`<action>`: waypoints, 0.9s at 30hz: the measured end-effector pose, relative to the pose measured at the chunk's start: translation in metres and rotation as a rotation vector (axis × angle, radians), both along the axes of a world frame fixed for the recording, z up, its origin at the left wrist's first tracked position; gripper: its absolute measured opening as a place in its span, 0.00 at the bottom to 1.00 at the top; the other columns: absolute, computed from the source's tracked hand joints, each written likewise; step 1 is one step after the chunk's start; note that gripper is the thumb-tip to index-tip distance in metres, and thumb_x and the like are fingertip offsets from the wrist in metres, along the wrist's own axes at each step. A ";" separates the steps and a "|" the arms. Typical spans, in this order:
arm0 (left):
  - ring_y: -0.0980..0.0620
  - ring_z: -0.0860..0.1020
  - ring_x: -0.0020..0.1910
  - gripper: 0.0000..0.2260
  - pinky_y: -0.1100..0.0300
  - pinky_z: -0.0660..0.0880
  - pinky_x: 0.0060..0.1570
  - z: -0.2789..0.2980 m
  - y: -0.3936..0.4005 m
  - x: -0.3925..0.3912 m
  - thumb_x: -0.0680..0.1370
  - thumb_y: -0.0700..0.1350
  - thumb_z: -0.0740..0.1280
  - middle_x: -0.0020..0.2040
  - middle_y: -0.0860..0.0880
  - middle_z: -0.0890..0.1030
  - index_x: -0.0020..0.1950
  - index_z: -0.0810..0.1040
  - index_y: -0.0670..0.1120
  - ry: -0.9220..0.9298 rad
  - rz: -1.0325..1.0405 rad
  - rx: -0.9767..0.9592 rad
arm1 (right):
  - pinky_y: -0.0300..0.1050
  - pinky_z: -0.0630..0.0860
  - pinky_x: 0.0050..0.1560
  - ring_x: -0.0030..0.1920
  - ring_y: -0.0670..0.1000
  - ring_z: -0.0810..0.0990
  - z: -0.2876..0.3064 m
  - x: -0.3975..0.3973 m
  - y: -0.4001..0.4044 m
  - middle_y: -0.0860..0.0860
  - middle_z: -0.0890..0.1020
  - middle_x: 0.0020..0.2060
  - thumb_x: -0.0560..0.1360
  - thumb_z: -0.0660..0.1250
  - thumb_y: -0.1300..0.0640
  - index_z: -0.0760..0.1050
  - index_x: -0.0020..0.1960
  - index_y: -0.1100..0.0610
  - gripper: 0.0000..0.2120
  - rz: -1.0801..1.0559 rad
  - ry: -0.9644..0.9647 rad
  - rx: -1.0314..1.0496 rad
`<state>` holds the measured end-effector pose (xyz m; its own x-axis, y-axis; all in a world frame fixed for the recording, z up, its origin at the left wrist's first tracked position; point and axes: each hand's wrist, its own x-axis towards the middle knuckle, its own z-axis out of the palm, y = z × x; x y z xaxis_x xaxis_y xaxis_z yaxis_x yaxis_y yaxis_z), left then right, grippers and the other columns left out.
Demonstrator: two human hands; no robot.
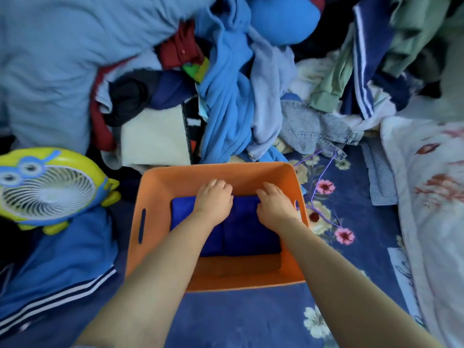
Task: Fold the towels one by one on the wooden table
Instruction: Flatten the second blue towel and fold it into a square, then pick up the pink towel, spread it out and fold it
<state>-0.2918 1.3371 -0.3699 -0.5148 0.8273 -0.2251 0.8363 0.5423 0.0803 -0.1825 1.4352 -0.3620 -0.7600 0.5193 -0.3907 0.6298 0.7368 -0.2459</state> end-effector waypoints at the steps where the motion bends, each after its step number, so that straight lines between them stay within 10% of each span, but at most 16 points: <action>1: 0.46 0.67 0.66 0.14 0.54 0.64 0.63 0.020 -0.003 0.004 0.81 0.46 0.54 0.63 0.45 0.72 0.62 0.72 0.42 0.019 0.013 0.022 | 0.48 0.56 0.72 0.74 0.56 0.55 0.020 0.004 -0.004 0.57 0.58 0.73 0.78 0.53 0.61 0.64 0.69 0.60 0.20 0.013 0.045 0.031; 13: 0.42 0.70 0.62 0.13 0.51 0.68 0.57 0.239 -0.090 0.131 0.80 0.44 0.56 0.60 0.42 0.75 0.59 0.74 0.40 0.272 0.030 0.223 | 0.48 0.68 0.58 0.64 0.58 0.68 0.235 0.132 -0.092 0.58 0.73 0.62 0.75 0.56 0.64 0.72 0.62 0.63 0.17 0.039 0.408 0.352; 27: 0.42 0.65 0.67 0.15 0.50 0.64 0.63 0.335 -0.228 0.336 0.80 0.41 0.55 0.65 0.42 0.70 0.65 0.70 0.42 0.332 -0.331 0.276 | 0.50 0.67 0.63 0.66 0.58 0.67 0.335 0.374 -0.278 0.58 0.72 0.64 0.77 0.57 0.59 0.70 0.64 0.62 0.17 -0.345 0.388 0.608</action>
